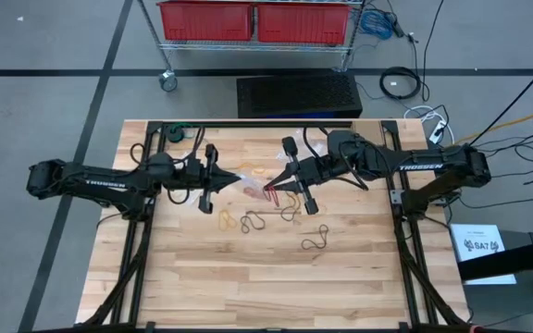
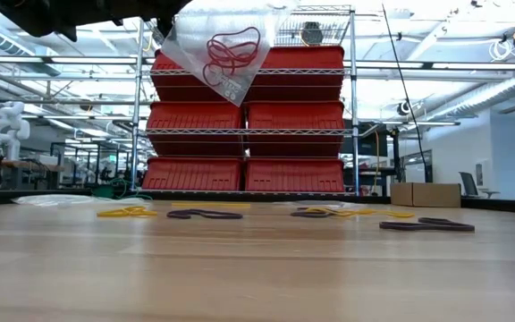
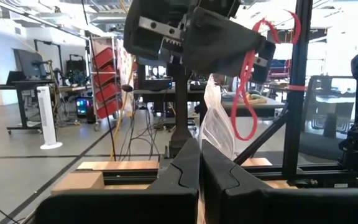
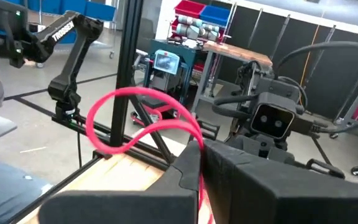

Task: Sort rubber bands
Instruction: Adjust the red rubber band into the zip bag

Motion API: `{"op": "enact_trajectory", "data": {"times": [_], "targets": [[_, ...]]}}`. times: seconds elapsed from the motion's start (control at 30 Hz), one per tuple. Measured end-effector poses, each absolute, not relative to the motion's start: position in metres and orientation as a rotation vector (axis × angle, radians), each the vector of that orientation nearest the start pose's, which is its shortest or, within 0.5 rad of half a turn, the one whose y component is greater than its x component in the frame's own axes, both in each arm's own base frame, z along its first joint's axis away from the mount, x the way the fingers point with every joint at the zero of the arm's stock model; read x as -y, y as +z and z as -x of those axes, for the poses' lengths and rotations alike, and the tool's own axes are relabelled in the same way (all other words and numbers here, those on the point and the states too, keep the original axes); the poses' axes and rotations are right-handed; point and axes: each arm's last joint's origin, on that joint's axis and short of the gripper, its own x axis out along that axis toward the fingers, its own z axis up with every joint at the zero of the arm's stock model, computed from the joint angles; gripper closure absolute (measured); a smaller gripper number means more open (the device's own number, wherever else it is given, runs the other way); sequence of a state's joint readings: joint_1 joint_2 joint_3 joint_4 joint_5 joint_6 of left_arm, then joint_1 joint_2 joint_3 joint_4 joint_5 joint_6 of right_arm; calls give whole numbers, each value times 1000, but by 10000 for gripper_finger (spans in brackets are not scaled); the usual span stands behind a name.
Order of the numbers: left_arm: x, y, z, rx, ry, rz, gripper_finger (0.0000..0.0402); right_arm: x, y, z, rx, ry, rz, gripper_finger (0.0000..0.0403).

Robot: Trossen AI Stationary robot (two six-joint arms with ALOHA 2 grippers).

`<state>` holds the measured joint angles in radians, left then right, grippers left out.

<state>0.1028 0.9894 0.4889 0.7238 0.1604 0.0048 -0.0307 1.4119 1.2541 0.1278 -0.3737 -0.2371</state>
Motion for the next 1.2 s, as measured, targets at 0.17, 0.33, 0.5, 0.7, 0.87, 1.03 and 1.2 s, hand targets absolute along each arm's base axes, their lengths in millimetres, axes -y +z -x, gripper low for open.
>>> {"op": "enact_trajectory", "data": {"times": [0.17, 0.33, 0.5, 0.7, 0.87, 1.03, 1.2], "targets": [[-17, 281, -212, 225, -57, -34, 402, 0, 377, -330, -5, 345, 225, 403], [-16, 281, -212, 224, -64, -33, 402, 5, 375, -332, -11, 331, 226, 403], [-15, 281, -212, 223, -68, -33, 402, 9, 376, -331, -8, 317, 234, 403], [-15, 280, -212, 215, -72, -32, 402, 9, 390, -329, 10, 336, 256, 403], [-15, 280, -212, 215, -72, -32, 402, 9, 392, -328, 1, 339, 258, 403], [-15, 280, -212, 215, -73, -33, 402, 9, 391, -328, -5, 339, 263, 403], [-15, 280, -212, 215, -73, -32, 402, 9, 392, -328, 1, 339, 268, 403]]}}
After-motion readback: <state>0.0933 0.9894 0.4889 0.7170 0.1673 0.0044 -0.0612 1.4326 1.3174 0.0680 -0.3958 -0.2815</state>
